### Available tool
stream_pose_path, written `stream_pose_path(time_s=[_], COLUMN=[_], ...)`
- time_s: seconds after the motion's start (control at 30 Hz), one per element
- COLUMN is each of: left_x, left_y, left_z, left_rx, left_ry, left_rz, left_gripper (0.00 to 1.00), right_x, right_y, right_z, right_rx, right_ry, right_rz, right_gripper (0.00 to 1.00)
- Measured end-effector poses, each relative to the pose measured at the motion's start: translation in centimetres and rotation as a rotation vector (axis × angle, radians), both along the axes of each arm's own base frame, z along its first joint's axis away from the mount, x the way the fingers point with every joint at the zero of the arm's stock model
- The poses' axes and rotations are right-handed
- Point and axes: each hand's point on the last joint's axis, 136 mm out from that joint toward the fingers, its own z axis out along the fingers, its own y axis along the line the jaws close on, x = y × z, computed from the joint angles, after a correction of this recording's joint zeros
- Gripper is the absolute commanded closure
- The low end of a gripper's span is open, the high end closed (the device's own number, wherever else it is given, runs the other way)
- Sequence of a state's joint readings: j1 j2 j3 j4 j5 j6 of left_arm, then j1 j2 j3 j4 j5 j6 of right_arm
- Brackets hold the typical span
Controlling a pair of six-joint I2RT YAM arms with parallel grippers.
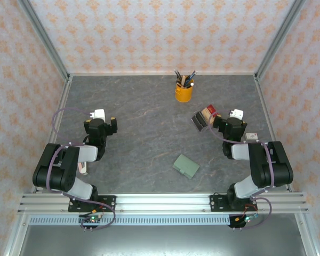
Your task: Take the credit cards out of the card holder
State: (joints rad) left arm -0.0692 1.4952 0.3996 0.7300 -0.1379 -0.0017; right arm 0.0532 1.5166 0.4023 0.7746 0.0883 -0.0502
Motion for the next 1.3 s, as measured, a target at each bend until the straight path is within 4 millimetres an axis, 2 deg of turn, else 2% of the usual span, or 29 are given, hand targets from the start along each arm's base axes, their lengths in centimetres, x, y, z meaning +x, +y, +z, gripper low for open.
stream_pose_path(time_s=[0.37, 0.47, 0.53, 0.63, 0.77, 0.87, 0.93, 1.07, 1.2, 1.3], left_x=[0.0, 0.1, 0.5, 0.7, -0.5, -1.9, -2.7, -4.1, -5.3, -6.2], left_y=[-0.1, -0.2, -0.4, -0.6, -0.8, -0.9, -1.1, -1.7, -2.4, -2.7], left_z=[0.0, 1.0, 2.7, 6.5, 10.6, 12.8, 13.8, 14.9, 14.3, 13.2], left_rx=[0.001, -0.003, -0.014, -0.060, -0.163, -0.243, -0.291, -0.367, -0.405, -0.417], left_ry=[0.008, 0.024, 0.015, -0.032, -0.059, -0.055, -0.035, 0.041, 0.130, 0.189], left_rz=[-0.006, -0.013, -0.016, -0.011, 0.020, 0.047, 0.060, 0.073, 0.063, 0.062], left_gripper=[0.00, 0.00, 0.00, 0.00, 0.00, 0.00, 0.00, 0.00, 0.00, 0.00], right_x=[-0.1, -0.7, -0.8, -0.9, -2.1, -3.3, -4.2, -6.8, -9.6, -11.9], right_y=[0.0, -0.2, -0.4, -0.6, -1.1, -0.8, 0.1, 2.8, 6.2, 9.5], right_z=[0.0, 0.9, 3.0, 7.8, 15.0, 17.8, 17.8, 14.7, 11.8, 9.6], right_rx=[-0.001, -0.002, 0.011, 0.063, 0.179, 0.252, 0.296, 0.414, 0.503, 0.526], right_ry=[0.007, 0.024, 0.006, -0.046, -0.082, -0.038, 0.028, 0.233, 0.406, 0.508], right_rz=[0.000, -0.012, -0.028, -0.063, -0.144, -0.159, -0.132, -0.050, 0.034, 0.116], right_gripper=[0.00, 0.00, 0.00, 0.00, 0.00, 0.00, 0.00, 0.05, 0.06, 0.06])
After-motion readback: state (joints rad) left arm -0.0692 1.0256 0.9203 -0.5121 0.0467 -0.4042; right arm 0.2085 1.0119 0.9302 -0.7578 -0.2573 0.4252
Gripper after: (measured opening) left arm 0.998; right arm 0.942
